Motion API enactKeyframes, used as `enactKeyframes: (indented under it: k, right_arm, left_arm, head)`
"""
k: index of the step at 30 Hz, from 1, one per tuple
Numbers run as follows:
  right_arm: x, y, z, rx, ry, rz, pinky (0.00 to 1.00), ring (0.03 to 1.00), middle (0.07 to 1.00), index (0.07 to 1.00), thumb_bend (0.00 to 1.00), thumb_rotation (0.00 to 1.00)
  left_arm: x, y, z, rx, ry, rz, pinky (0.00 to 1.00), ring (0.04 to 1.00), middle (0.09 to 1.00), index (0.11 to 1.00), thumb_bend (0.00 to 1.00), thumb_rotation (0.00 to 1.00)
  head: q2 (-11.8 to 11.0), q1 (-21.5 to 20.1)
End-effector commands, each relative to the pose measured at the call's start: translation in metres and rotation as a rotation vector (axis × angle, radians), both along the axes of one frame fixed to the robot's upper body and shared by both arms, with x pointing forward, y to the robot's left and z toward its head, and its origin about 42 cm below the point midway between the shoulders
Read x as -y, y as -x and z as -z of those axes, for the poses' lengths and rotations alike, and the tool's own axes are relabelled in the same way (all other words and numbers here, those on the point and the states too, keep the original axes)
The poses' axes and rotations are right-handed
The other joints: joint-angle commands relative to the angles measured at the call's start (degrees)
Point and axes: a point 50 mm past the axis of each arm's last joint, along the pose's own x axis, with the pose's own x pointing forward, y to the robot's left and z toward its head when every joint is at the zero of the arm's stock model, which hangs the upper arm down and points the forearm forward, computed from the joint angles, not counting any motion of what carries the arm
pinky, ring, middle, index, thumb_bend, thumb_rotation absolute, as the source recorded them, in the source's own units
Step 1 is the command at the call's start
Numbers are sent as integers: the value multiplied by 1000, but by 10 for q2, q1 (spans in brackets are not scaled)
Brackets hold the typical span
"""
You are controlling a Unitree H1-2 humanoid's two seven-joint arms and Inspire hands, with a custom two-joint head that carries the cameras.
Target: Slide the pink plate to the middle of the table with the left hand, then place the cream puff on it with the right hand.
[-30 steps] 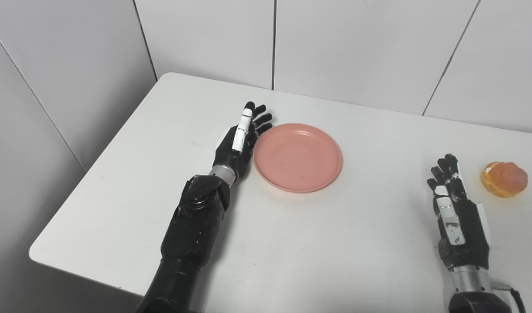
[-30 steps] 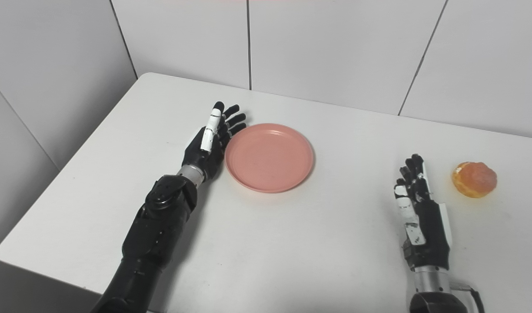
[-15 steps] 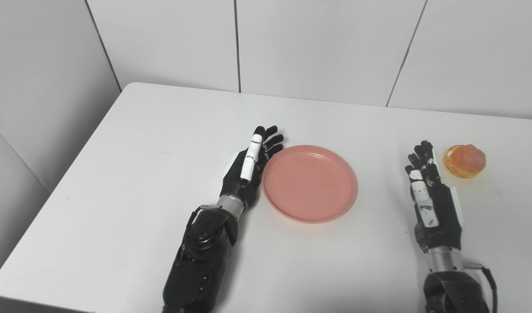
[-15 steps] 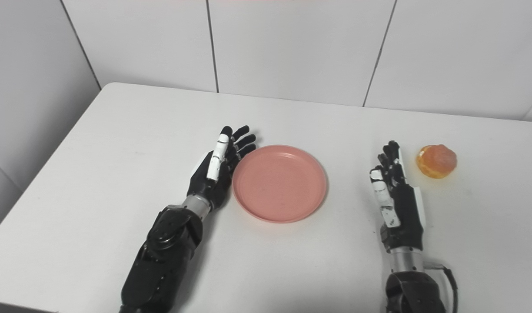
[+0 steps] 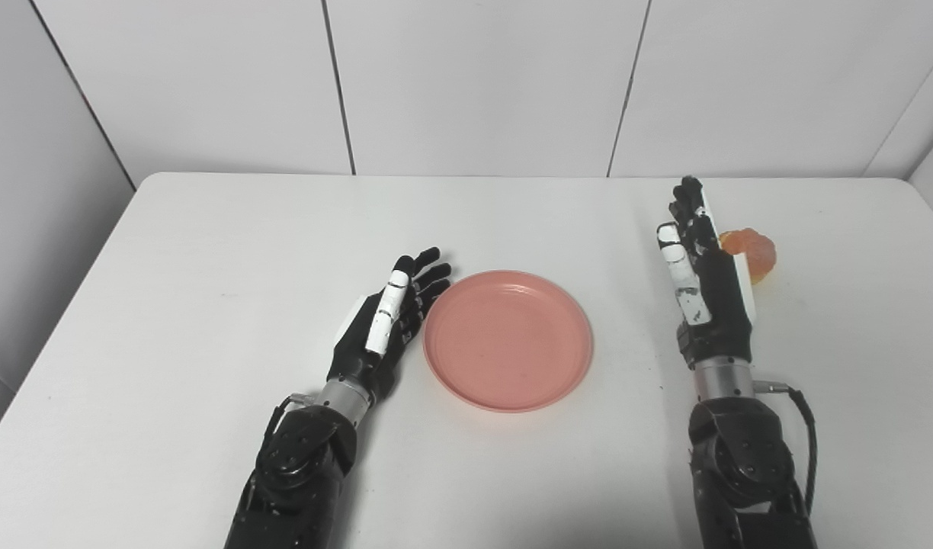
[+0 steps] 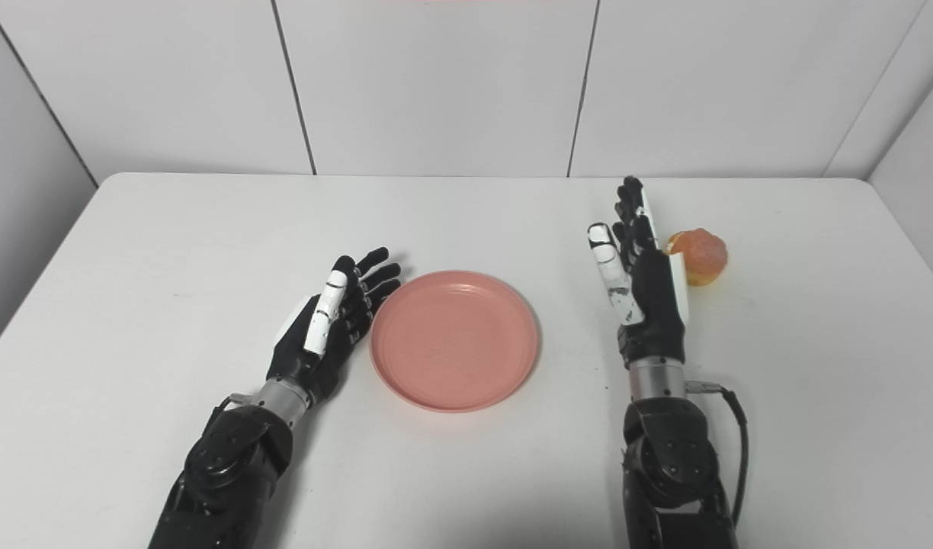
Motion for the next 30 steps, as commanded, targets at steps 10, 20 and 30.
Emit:
enactKeyframes:
  k: [10,20,30]
  right_arm:
    - [21,-18,-40,144,194,112,938,952,947,959,612,856]
    - [74,-30,-66,146,513,304,870,906,907,907,752,1000]
    - [109,-39,-76,14,690,414,820,917,949,930,733,906]
  left_arm:
    - [-9,-1,1,87,-43,-25,945,924,915,909,551,1000]
    - [-8,-2,2,114,-44,-58,983,951,945,938,525,1000]
    - [-4,-3,4,120,-39,-69,989,959,953,948,528,1000]
  head:
    - [1,-3]
    - [-2,-6]
    - [0,-7]
